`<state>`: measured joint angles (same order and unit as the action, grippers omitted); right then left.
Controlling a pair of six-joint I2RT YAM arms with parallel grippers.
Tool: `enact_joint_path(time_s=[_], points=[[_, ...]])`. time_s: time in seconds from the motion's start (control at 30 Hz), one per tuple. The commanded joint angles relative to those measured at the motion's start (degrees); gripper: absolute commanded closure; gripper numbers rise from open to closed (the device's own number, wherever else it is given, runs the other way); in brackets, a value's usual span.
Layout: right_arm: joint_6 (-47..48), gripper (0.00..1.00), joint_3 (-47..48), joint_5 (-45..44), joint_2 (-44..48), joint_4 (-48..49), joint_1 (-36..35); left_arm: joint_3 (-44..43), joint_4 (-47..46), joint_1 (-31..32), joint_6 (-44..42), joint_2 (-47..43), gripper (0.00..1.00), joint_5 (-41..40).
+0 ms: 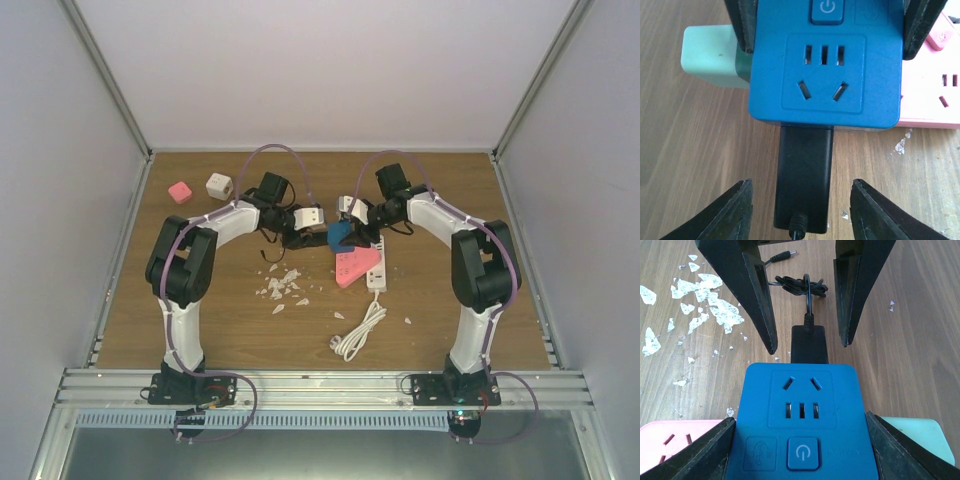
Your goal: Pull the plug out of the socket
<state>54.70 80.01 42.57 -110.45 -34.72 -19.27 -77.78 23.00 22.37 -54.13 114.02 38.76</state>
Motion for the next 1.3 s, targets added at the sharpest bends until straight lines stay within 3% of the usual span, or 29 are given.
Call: enact_joint_path(time_s=[0.0, 0.43, 0.93, 1.27], points=[[0.76, 0.66, -0.31, 2.70, 0.25, 0.19, 0.50, -1.58, -0.76, 1.16, -2.53, 1.26, 0.48, -0.07], [1.38, 0.67, -0.64, 3.04, 0.46, -0.69, 1.24, -1.36, 0.02, 1.40, -4.40, 2.08, 0.72, -2.91], [1.82, 0.70, -1.51, 3.18, 0.68, -1.23, 1.86, 2.98, -1.58, 0.92, -8.74, 2.04, 0.78, -13.42], [2.34, 0.70, -1.68, 2.99, 0.71, -1.89, 1.86, 3.85, -1.13, -1.56, -9.38, 2.11, 0.79, -16.14]])
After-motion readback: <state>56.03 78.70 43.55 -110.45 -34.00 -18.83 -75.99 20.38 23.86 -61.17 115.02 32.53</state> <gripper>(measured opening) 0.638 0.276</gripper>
